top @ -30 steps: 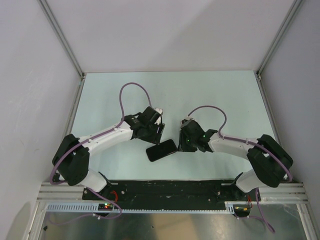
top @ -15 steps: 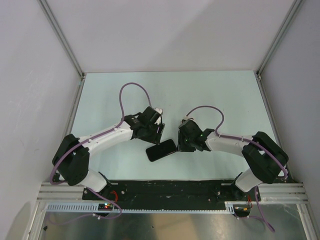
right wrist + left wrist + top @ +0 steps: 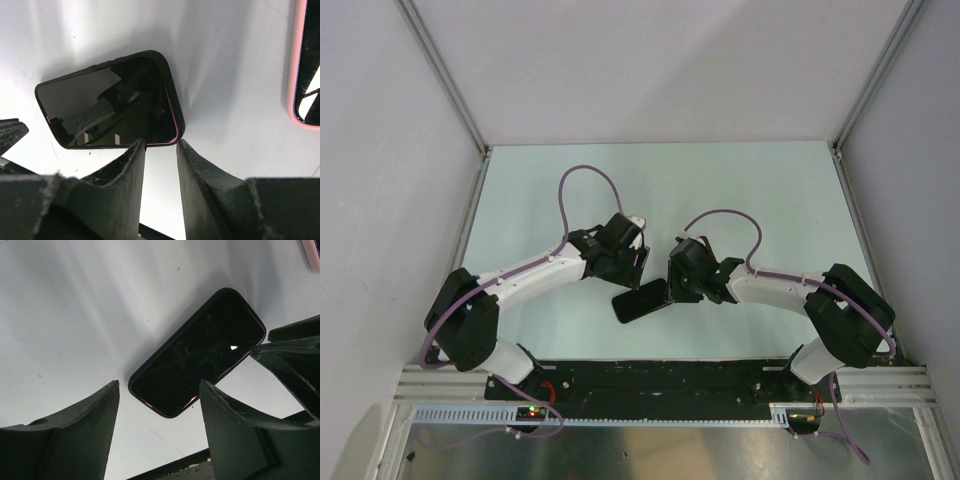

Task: Put the phone into the phone case

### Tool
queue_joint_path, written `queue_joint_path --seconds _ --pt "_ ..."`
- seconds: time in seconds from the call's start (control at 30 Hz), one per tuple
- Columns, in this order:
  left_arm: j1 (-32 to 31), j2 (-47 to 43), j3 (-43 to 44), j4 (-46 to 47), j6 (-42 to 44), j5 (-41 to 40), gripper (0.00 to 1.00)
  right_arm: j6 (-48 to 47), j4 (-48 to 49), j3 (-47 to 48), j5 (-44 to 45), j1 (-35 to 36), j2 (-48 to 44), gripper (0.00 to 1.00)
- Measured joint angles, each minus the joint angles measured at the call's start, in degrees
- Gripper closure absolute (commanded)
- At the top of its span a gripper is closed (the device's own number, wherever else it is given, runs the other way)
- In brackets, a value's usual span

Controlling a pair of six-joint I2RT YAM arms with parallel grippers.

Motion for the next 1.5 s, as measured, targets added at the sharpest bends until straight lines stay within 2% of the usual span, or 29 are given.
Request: queue_joint_path --seconds 0.43,0.73,1.2,1.5 --pt "0.0 0.0 0.0 0.0 0.0 0.0 0.31 0.1 -2.4 2.9 1.3 0.3 2.9 0.69" --pt "0.0 0.0 0.0 0.0 0.0 0.1 0.31 -0.1 -3.3 3.7 3.0 1.5 3.2 0.62" --pt "-0.2 0.0 0.0 0.0 0.0 0.1 0.31 -0.8 -6.9 3.9 6.1 1.8 3.1 0.61" --pt "-0.3 0.0 0.0 0.0 0.0 0.2 0.31 -1.5 -6.9 5.2 4.7 1.5 4.4 0.61"
